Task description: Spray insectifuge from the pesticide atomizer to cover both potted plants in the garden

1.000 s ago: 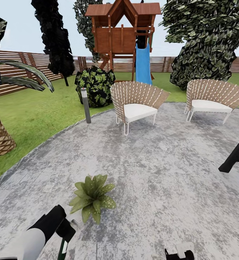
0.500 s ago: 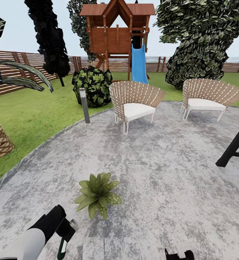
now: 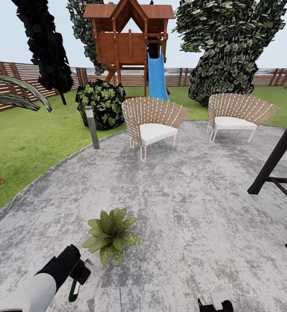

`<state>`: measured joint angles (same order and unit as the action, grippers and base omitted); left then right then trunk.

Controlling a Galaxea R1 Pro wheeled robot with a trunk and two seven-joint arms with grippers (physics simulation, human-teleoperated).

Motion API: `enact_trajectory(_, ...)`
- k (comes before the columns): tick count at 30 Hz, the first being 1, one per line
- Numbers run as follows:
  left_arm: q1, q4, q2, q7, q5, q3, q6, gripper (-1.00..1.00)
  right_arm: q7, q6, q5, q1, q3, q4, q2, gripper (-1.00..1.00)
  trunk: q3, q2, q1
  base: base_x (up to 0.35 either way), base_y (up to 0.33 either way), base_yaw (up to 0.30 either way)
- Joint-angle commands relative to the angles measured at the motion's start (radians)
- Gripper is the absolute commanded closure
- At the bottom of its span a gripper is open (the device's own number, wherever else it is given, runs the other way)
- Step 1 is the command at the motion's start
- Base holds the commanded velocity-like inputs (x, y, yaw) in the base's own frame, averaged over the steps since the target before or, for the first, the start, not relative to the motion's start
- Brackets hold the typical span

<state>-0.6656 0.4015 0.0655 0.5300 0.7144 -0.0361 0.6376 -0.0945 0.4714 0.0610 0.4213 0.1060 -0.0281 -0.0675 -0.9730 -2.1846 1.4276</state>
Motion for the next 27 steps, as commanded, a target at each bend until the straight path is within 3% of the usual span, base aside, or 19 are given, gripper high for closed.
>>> enact_trajectory(1,0.0,0.002,0.0,0.007,0.008,-0.004,0.002,1.0,-0.01,0.001,0.007,0.0,0.007,0.001,0.0,-1.0,-0.001,0.0,0.0,0.0,0.0,-0.007)
enact_trajectory(12,0.0,0.001,0.002,0.005,0.007,-0.002,0.002,1.0,-0.008,0.001,0.01,0.0,0.007,0.002,0.0,-1.0,-0.001,0.0,0.0,-0.049,-0.011,-0.001)
enact_trajectory(19,0.0,0.0,0.001,0.005,0.007,-0.002,0.002,1.0,-0.01,0.0,0.01,0.001,0.007,0.002,0.0,-1.0,-0.001,0.0,0.0,-0.016,0.242,0.0)
enact_trajectory(27,0.004,-0.017,0.004,0.005,0.015,0.001,0.001,1.0,-0.01,0.0,0.008,0.001,0.007,0.001,0.0,-1.0,-0.001,0.0,0.0,0.0,0.032,-0.069)
